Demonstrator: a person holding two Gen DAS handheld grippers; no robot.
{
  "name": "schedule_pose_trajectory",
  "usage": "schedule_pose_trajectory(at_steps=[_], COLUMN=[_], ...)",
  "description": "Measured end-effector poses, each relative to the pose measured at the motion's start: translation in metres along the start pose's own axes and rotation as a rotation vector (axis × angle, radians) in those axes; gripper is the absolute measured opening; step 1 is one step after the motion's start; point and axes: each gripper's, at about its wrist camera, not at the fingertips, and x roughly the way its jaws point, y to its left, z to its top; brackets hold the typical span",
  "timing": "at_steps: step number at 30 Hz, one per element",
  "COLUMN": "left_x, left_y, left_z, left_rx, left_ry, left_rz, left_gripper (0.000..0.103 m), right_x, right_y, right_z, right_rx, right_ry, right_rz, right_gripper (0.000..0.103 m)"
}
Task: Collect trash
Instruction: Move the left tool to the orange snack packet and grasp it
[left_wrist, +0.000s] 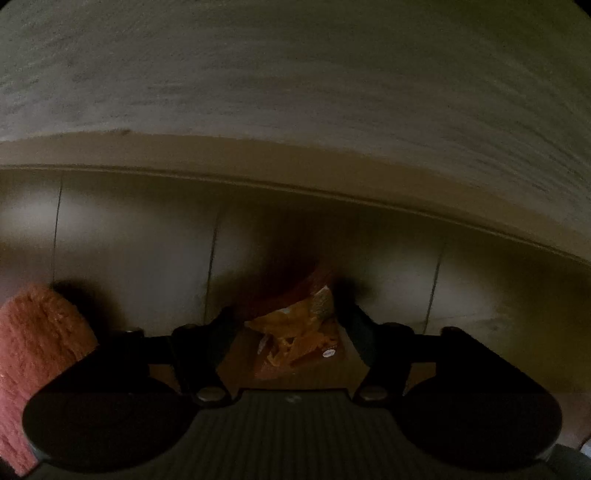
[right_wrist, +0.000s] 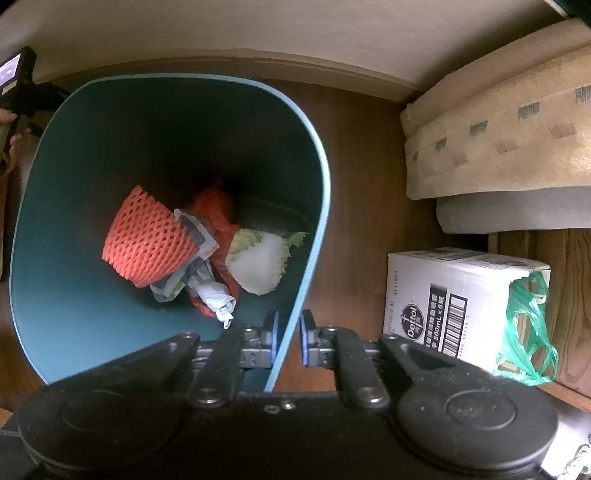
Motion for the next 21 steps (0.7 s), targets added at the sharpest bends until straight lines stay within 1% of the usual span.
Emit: schedule_pose_trajectory(at_steps=[1,6,9,13,16,17,19,21], left_x=[-0.001,0.000,-0.008,-0.035,-0.063,-0.073,-0.093,-0.119], left_y=[-0.004,-0.019,-0.018,-0.016,-0.028,-0.035,-0.046,-0.058], left_z=[-0.002,-0.009,-0.012,-0.016,-0.042,-0.054,-0.078,-0.099], left_rx=[0.010,0.071,0.077,0.104,0.208,0.257,0.339,0.427], left_ry=[0.001,-0.001,0.013,0.005,-0.002,-0.006,-0.025,-0.063], left_rz=[0.004,0.077,0.077,0.051,0.040,0.038,0.032,0.030], left_gripper=[0.053,0.049,0.048,0.048,0.048,0.048,0.048,0.048], right_x=[0.000,0.000,-0.002,-0.006,-0.007,-0.008,-0.009,-0.011], right_y=[0.000,0.002,0.000,0.001,0.003,0.003,0.006,0.010], right_z=[0.000,0.001,0.001,-0.001,0.000,0.001,0.002,0.001], right_rx=[0.002,0.024,0.058,0.081,0.094,0.101,0.106,0.108], right_ry=[0.001,-0.005,-0.020,-0.043,-0.067,-0.078,-0.096,-0.112], right_rz=[-0.002,-0.013,-0.011,-0.007,-0.036,-0.039,-0.057,-0.077], right_gripper=[0.010,0.009,0.009,0.009,0.007,0.007,0.006,0.005])
